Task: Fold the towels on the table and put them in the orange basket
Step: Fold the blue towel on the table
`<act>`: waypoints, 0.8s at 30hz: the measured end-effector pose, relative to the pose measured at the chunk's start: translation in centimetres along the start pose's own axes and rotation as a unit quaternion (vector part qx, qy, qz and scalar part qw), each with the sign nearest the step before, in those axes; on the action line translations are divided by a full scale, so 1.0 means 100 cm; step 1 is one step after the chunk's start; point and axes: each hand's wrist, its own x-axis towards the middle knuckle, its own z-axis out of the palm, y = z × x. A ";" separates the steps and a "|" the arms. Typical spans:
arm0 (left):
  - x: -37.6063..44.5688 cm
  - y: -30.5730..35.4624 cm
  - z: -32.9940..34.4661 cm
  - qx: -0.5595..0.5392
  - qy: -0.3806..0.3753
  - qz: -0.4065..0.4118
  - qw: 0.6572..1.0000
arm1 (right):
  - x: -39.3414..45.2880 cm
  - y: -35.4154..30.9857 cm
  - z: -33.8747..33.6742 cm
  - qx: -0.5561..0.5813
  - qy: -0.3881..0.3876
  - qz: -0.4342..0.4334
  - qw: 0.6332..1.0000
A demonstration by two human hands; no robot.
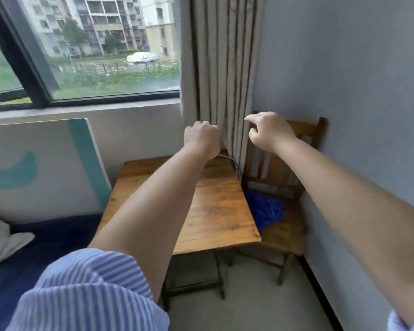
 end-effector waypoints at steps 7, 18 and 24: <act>0.089 0.067 0.068 -0.009 -0.049 0.076 0.996 | 0.031 0.111 0.053 -0.013 -0.027 0.081 0.996; 0.236 0.113 0.221 -0.034 -0.194 0.186 0.963 | 0.102 0.235 0.158 0.012 -0.120 0.230 0.966; 0.260 0.140 0.323 -0.039 -0.313 0.214 0.924 | 0.096 0.292 0.252 0.040 -0.194 0.293 0.935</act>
